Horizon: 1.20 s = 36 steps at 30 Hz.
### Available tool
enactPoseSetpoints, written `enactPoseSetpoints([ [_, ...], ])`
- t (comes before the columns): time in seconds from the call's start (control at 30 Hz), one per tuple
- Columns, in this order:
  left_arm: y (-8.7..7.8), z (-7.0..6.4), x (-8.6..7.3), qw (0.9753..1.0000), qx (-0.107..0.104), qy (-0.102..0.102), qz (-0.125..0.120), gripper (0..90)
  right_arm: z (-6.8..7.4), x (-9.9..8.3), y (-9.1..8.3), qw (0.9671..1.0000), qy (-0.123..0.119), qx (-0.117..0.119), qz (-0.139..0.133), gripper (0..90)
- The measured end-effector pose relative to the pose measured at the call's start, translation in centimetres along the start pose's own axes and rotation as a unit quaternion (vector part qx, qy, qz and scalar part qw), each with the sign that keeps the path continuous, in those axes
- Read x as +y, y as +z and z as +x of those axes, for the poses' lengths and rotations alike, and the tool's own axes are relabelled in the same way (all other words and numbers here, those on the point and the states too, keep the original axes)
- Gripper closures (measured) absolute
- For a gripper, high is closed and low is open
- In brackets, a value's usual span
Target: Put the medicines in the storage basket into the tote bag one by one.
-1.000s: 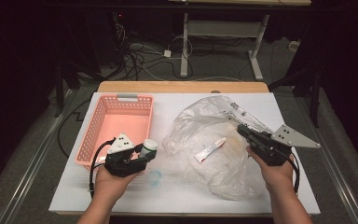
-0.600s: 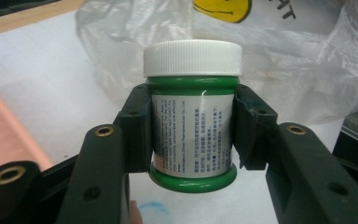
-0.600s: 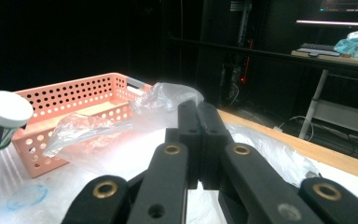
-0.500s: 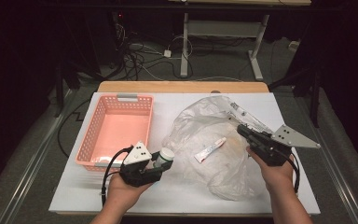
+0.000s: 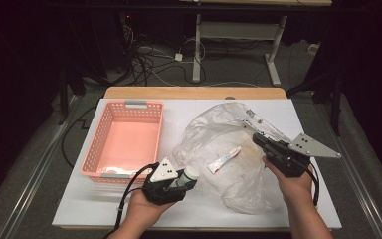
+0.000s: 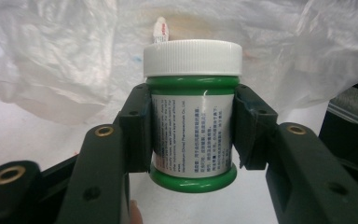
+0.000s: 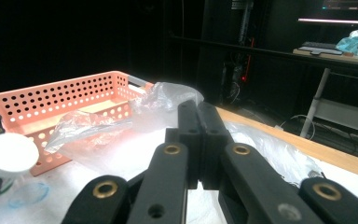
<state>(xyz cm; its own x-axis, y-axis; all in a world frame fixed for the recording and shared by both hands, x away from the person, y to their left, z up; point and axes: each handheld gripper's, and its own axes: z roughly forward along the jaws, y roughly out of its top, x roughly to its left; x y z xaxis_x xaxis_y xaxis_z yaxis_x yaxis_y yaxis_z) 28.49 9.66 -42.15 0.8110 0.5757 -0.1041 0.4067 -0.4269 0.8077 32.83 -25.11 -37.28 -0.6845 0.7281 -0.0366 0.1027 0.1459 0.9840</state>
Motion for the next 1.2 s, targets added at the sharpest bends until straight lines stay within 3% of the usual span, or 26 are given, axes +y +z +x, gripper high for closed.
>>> enactPoseSetpoints([
  [0.57, 3.5, -1.0, -0.2, 0.9996, -0.014, 0.015, 0.021, 53.9, 0.1, -0.1, 0.2, 1.0, -0.001, 0.0, 0.003, 90.0],
  [0.83, 6.1, -1.4, 0.9, 0.9991, -0.018, 0.024, 0.028, 53.8, 0.1, -0.2, 0.2, 1.0, -0.003, 0.0, 0.006, 90.0],
  [1.2, 12.3, -1.8, 4.4, 0.999, -0.023, 0.032, 0.023, 53.8, -0.1, -0.1, 0.0, 1.0, 0.003, 0.001, -0.001, 90.0],
])
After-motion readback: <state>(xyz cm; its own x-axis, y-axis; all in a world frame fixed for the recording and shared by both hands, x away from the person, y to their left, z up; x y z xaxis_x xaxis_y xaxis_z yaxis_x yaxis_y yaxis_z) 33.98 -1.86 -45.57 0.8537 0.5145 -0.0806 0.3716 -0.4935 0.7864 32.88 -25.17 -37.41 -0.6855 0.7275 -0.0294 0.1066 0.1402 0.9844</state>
